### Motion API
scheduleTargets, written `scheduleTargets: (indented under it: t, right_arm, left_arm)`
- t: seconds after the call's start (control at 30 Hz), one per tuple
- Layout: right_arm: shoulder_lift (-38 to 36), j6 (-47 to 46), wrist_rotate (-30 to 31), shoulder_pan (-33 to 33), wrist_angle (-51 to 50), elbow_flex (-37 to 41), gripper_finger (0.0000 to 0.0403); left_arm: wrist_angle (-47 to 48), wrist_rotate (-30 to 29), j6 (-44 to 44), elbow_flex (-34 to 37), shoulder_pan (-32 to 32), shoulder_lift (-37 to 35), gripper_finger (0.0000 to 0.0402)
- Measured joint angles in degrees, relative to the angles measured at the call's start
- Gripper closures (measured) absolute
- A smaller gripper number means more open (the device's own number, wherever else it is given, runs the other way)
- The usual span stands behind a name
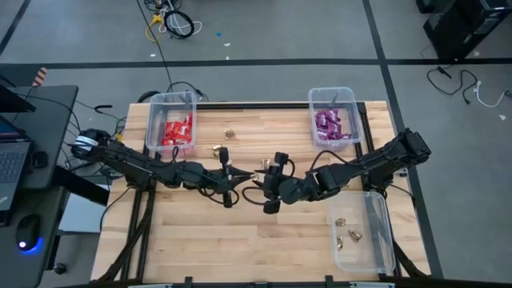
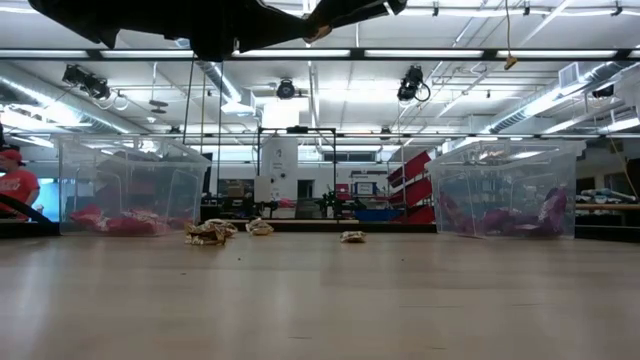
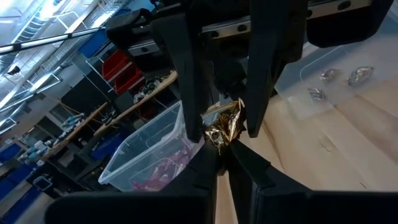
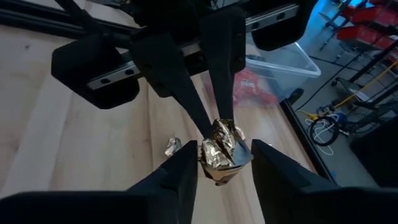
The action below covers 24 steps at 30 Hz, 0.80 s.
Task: Sort candy
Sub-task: Put the yellow candy into the bottom right transparent bin
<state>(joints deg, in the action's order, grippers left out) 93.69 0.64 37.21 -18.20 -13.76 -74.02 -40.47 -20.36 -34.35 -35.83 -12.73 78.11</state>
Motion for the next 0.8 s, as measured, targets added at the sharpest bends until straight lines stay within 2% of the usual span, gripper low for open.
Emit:
scheduleTargets:
  t: [0.43,0.8]
  right_arm:
    - [0.0,0.0,-0.8,0.0,0.0,0.0,0.0353]
    - [-0.1,0.6,-0.8,0.0,-0.1,0.0,0.0385]
  left_arm:
    - [0.2,-0.1,0.0,0.0,0.0,0.0,0.0367]
    - [-0.1,-0.2,0.1,0.1,0.0,0.0,0.0365]
